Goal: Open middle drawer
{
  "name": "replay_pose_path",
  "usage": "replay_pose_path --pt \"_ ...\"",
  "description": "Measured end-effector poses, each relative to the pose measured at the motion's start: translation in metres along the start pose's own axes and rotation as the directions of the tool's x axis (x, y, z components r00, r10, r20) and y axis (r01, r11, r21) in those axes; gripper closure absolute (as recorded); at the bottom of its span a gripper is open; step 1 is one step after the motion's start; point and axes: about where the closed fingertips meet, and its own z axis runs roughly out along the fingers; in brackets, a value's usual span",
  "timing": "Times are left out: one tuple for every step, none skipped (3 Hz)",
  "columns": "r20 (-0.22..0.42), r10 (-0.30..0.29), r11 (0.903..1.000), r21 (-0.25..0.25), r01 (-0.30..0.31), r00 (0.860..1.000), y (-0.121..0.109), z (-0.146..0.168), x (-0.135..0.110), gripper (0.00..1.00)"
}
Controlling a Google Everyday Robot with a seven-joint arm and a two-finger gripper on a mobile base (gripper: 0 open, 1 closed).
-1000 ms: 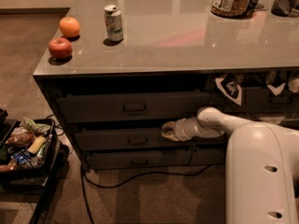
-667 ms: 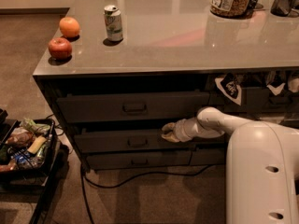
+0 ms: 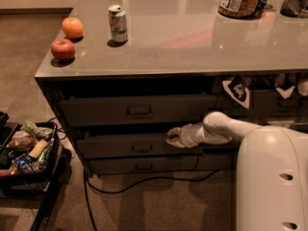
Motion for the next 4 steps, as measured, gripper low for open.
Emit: replay_pose_path --pt "0.0 0.0 1.0 0.0 0.0 1.0 0.0 -0.002 0.0 1.0" --pt "0.002 -0.009 1.0 0.003 0.009 1.0 0.005 0.0 0.0 1.0" --pt "0.002 -0.009 1.0 0.004 0.009 1.0 0.005 -0.002 0.0 1.0" --pt "0.004 -0.023 0.9996 0.014 0.023 1.0 0.011 0.0 0.0 1.0"
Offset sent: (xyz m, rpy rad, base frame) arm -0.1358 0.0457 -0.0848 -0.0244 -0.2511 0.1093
